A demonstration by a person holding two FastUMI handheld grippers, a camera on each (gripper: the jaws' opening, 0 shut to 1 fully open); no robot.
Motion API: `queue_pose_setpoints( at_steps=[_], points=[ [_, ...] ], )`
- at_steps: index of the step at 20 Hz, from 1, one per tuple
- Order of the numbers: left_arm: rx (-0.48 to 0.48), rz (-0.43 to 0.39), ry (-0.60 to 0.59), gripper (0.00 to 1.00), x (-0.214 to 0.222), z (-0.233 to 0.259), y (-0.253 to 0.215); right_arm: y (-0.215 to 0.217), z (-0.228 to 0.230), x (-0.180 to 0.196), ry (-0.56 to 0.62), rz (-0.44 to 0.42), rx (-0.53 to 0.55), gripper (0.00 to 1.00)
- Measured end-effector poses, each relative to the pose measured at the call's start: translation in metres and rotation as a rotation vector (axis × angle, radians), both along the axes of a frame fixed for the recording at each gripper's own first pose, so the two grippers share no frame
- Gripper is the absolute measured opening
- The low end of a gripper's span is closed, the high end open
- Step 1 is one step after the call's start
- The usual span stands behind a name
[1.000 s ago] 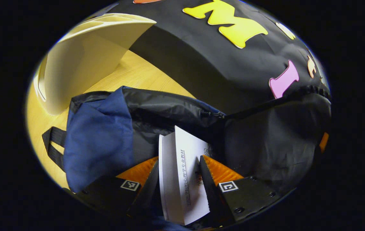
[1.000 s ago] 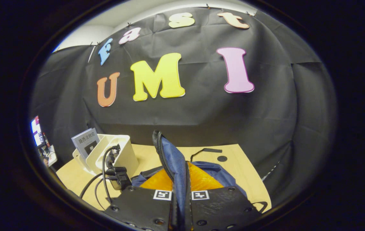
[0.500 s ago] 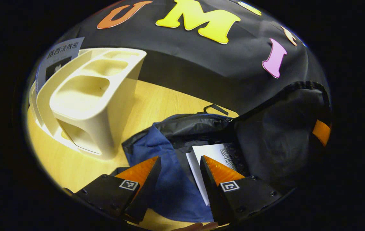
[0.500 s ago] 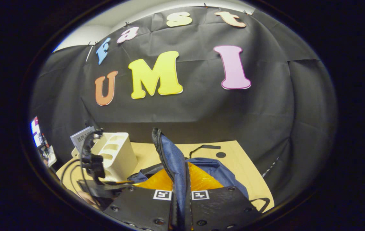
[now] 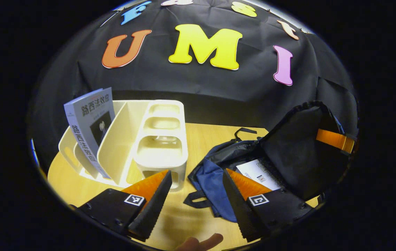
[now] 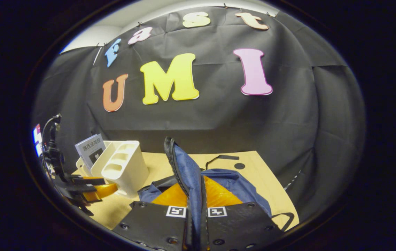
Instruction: Open the schoolbag, grab two books from the bookshelf and put them into the schoolbag.
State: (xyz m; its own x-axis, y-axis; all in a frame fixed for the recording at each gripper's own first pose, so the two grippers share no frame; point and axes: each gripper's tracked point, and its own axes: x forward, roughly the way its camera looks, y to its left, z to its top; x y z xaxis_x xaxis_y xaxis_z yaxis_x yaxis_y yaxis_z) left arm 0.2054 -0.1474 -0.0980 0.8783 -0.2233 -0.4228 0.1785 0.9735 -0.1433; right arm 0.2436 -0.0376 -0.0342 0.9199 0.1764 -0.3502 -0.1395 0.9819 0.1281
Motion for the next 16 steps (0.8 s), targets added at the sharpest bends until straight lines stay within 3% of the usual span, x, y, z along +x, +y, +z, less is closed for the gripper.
queue_pose_setpoints(
  at_steps=[2,7,11,16],
  points=[
    [0.069,0.029,-0.021,0.98,-0.001,0.005,0.026,0.001,-0.001,0.000,-0.002,-0.004,-0.001,0.08],
    [0.110,0.074,-0.052,0.99,0.003,0.036,0.070,0.000,-0.001,-0.003,-0.012,-0.006,-0.007,0.08],
    [0.204,0.144,-0.108,0.99,0.020,0.073,0.114,-0.001,-0.003,0.000,-0.015,-0.003,-0.009,0.08],
    [0.209,0.180,-0.095,0.97,0.042,0.103,0.145,0.002,-0.007,-0.002,-0.017,0.011,-0.026,0.08]
  ],
)
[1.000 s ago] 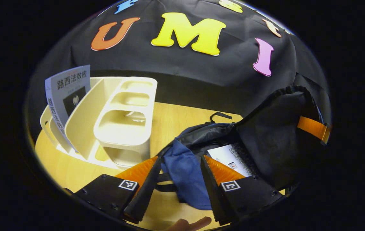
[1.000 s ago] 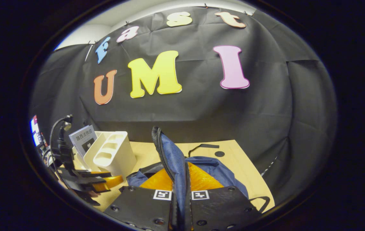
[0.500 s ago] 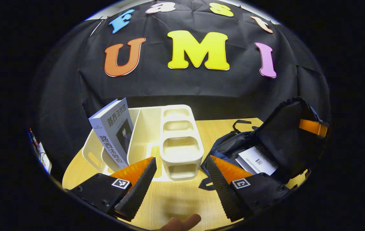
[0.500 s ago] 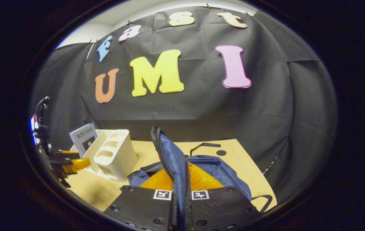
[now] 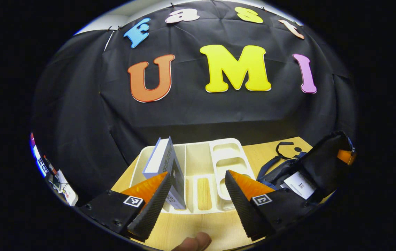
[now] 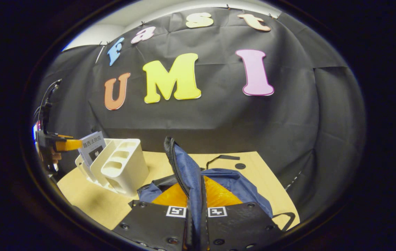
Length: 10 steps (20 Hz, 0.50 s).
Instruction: Open the schoolbag, grab two books from the bookshelf and put them into the schoolbag.
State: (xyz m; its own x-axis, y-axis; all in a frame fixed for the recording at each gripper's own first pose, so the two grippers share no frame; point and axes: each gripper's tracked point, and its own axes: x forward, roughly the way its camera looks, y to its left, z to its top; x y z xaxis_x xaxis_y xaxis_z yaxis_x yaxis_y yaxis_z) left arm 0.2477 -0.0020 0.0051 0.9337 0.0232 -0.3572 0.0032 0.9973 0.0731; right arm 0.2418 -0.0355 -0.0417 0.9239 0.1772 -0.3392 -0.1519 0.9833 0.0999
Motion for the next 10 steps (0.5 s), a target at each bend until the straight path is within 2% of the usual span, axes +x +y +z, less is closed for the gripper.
queue_pose_setpoints(
  at_steps=[4,7,10],
  points=[
    [-0.004,0.035,0.021,0.98,0.015,0.023,0.034,-0.003,-0.001,-0.002,-0.007,0.006,0.006,0.05],
    [0.025,0.079,0.046,0.98,0.034,0.031,0.061,-0.005,-0.002,-0.003,-0.009,0.009,0.007,0.08],
    [0.032,0.082,0.124,0.98,0.051,0.023,0.071,-0.002,-0.003,-0.007,-0.017,0.023,-0.002,0.08]
  ],
)
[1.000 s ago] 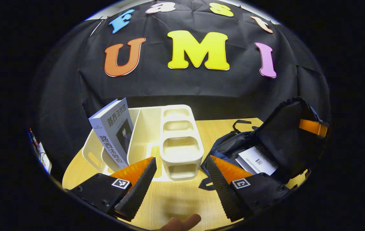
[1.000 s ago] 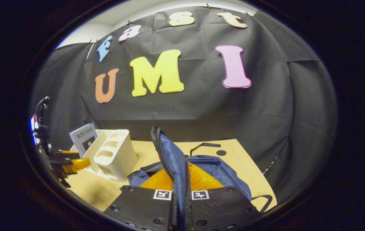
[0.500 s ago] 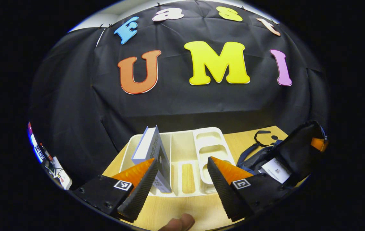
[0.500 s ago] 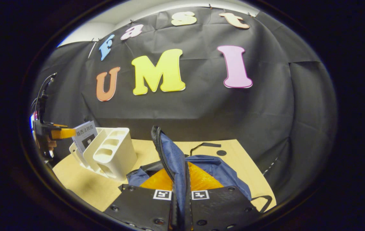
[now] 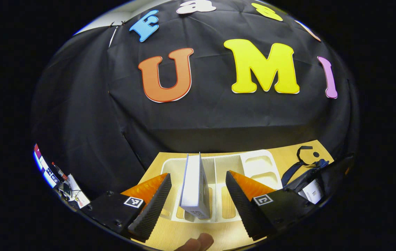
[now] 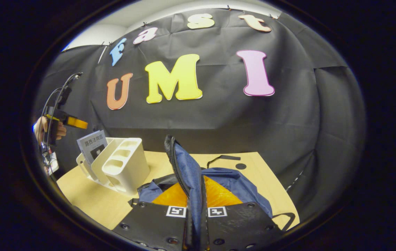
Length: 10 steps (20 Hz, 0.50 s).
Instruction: Open the schoolbag, grab two books from the bookshelf and put them into the schoolbag.
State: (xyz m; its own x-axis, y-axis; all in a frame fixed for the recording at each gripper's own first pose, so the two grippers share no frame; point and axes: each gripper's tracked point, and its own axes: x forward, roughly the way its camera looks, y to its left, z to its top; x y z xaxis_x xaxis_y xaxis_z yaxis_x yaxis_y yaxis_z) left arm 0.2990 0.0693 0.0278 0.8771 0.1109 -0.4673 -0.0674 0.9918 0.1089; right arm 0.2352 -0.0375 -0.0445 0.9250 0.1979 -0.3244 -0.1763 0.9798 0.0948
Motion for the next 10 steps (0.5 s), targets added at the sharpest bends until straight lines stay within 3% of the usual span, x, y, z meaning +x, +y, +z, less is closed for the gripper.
queue_pose_setpoints(
  at_steps=[4,6,9,10],
  points=[
    [-0.093,-0.060,0.172,0.98,0.015,-0.030,-0.002,0.004,-0.004,-0.006,0.006,0.028,0.006,0.08],
    [-0.058,-0.028,0.217,0.98,0.025,-0.034,0.014,0.004,-0.009,-0.009,0.014,0.044,0.013,0.08],
    [-0.028,-0.055,0.291,0.97,0.033,-0.050,0.013,0.003,-0.011,-0.010,0.021,0.049,0.036,0.11],
    [-0.015,-0.048,0.310,0.97,0.037,-0.057,0.015,0.001,-0.012,-0.010,0.023,0.046,0.038,0.08]
  ],
)
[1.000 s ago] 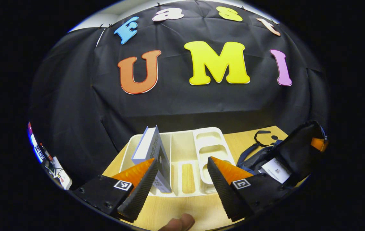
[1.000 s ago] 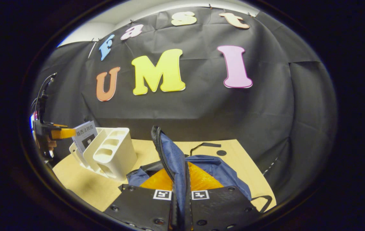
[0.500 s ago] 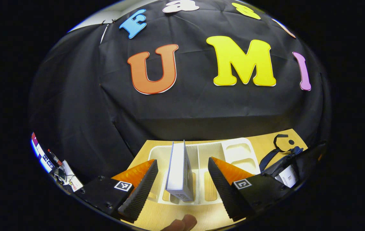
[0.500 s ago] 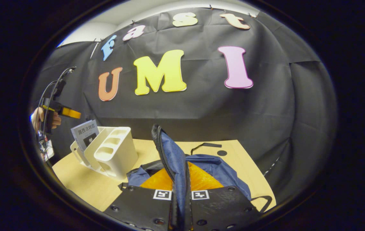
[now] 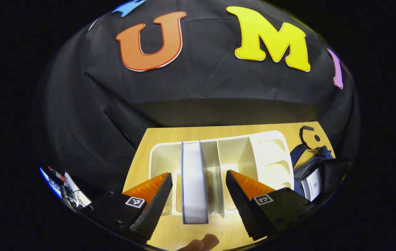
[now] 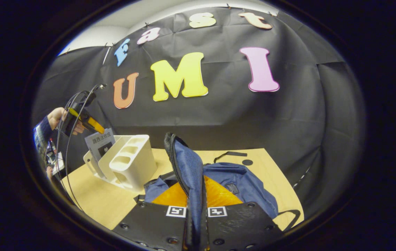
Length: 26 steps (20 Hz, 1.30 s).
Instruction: Open the schoolbag, grab two books from the bookshelf and put them into the schoolbag.
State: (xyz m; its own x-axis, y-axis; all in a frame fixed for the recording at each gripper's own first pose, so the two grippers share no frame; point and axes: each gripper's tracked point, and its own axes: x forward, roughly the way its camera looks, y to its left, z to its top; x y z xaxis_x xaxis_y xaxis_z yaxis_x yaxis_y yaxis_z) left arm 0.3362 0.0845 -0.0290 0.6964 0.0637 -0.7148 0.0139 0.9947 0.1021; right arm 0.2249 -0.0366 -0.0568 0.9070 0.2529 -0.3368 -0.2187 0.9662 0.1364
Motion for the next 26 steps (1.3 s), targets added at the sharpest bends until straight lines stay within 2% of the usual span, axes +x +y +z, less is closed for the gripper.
queue_pose_setpoints(
  at_steps=[4,6,9,10,12,14,15,16,18,21,26],
  points=[
    [0.056,0.016,0.114,0.95,0.004,-0.020,0.007,0.002,0.001,-0.002,-0.005,0.018,0.001,0.10],
    [0.066,0.007,0.173,0.88,0.004,-0.030,0.008,0.001,0.000,-0.002,-0.009,0.028,0.003,0.08],
    [0.058,0.017,0.251,0.80,0.004,-0.041,0.009,0.001,-0.003,-0.001,-0.003,0.033,0.013,0.10],
    [0.061,0.003,0.281,0.75,0.003,-0.045,0.007,0.000,-0.003,-0.001,-0.004,0.032,0.008,0.08],
    [0.096,0.009,0.299,0.77,0.007,-0.050,0.016,-0.001,-0.004,-0.001,-0.009,0.029,0.004,0.08],
    [0.052,0.008,0.327,0.74,0.000,-0.056,0.007,-0.001,-0.006,-0.001,-0.010,0.030,0.013,0.08],
    [0.023,0.003,0.332,0.71,-0.003,-0.056,0.001,-0.002,-0.008,-0.001,-0.008,0.030,0.018,0.08],
    [-0.008,0.007,0.326,0.60,-0.005,-0.054,-0.004,-0.003,-0.011,-0.002,-0.005,0.028,0.022,0.08],
    [-0.040,0.021,0.332,0.48,-0.013,-0.053,-0.006,-0.002,-0.014,-0.001,0.004,0.028,0.023,0.08],
    [-0.055,0.044,0.309,0.46,-0.024,-0.046,-0.005,-0.001,-0.016,0.001,0.005,0.024,0.025,0.08],
    [-0.034,0.013,0.256,0.44,-0.054,-0.030,-0.001,-0.004,-0.020,-0.003,-0.003,0.006,0.004,0.08]
  ],
)
